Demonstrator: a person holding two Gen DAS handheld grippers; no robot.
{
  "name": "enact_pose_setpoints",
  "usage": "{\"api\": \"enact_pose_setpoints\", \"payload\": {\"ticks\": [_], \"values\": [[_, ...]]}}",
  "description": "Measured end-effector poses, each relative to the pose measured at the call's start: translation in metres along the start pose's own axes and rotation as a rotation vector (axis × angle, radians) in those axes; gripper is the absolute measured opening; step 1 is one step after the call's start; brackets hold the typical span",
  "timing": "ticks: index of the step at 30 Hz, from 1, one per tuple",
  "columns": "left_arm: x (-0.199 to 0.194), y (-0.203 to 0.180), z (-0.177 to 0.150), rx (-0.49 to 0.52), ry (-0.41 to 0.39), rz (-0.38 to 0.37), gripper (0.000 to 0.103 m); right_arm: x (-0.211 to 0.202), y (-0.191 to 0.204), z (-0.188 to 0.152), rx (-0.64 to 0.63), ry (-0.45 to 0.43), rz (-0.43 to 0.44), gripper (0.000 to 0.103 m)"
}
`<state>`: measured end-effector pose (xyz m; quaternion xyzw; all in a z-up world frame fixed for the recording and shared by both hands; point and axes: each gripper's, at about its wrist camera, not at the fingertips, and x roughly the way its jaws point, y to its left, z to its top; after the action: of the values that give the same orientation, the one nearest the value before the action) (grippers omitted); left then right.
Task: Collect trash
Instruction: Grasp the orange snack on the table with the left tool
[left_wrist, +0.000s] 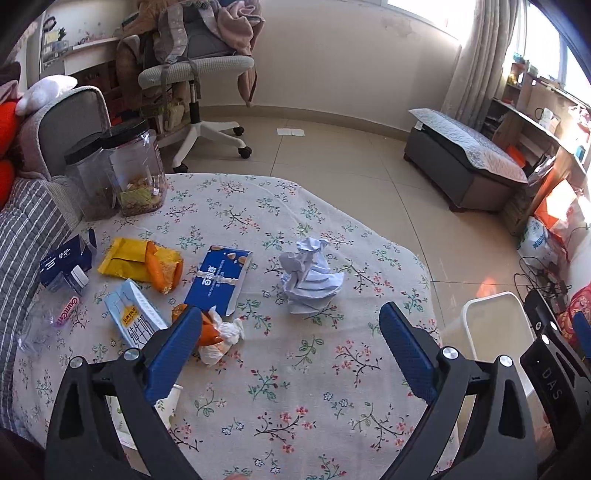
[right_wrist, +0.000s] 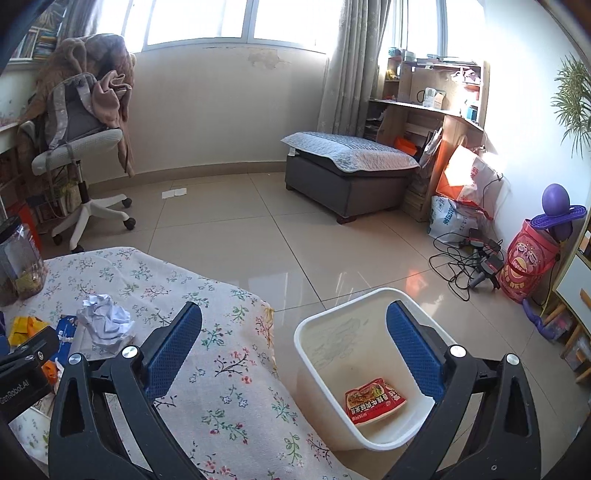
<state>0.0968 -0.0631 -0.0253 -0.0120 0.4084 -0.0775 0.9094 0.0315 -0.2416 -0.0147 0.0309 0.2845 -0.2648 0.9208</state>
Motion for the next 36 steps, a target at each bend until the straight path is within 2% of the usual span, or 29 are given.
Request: {"api": "enact_pose_setpoints", "payload": {"ticks": [7, 11, 15, 18, 21, 23, 30, 36], "values": [[0.010, 0.078, -0.001, -0.069, 0.037, 0.092, 0.094, -0.013, 0.066, -0.010, -0.112, 0.018, 0.104, 0.096], [0.024, 0.119, 0.001, -0.097, 0.076, 0.131, 0.094, -0.018, 0.097, -0.023, -0.141, 0.060, 0.172, 0.096], [0.035, 0.158, 0.005, -0.101, 0.110, 0.199, 0.094, -0.020, 0.125, -0.038, -0.219, 0.081, 0.205, 0.096], [0.050, 0.189, 0.010, -0.122, 0.174, 0.223, 0.094, -0.020, 0.139, -0.047, -0.264, 0.100, 0.215, 0.096], [0.072, 0.211, 0.019, -0.124, 0.273, 0.206, 0.094, -0.018, 0.147, -0.056, -0.297, 0.117, 0.221, 0.096], [0.084, 0.219, 0.027, -0.133, 0.322, 0.148, 0.094, -0.017, 0.148, -0.059, -0.313, 0.122, 0.221, 0.096], [0.119, 0.209, 0.055, -0.202, 0.403, -0.029, 0.093, -0.003, 0.138, -0.058, -0.285, 0.159, 0.214, 0.096], [0.150, 0.195, 0.056, -0.251, 0.453, -0.051, 0.079, 0.012, 0.127, -0.060, -0.253, 0.205, 0.213, 0.096]]}}
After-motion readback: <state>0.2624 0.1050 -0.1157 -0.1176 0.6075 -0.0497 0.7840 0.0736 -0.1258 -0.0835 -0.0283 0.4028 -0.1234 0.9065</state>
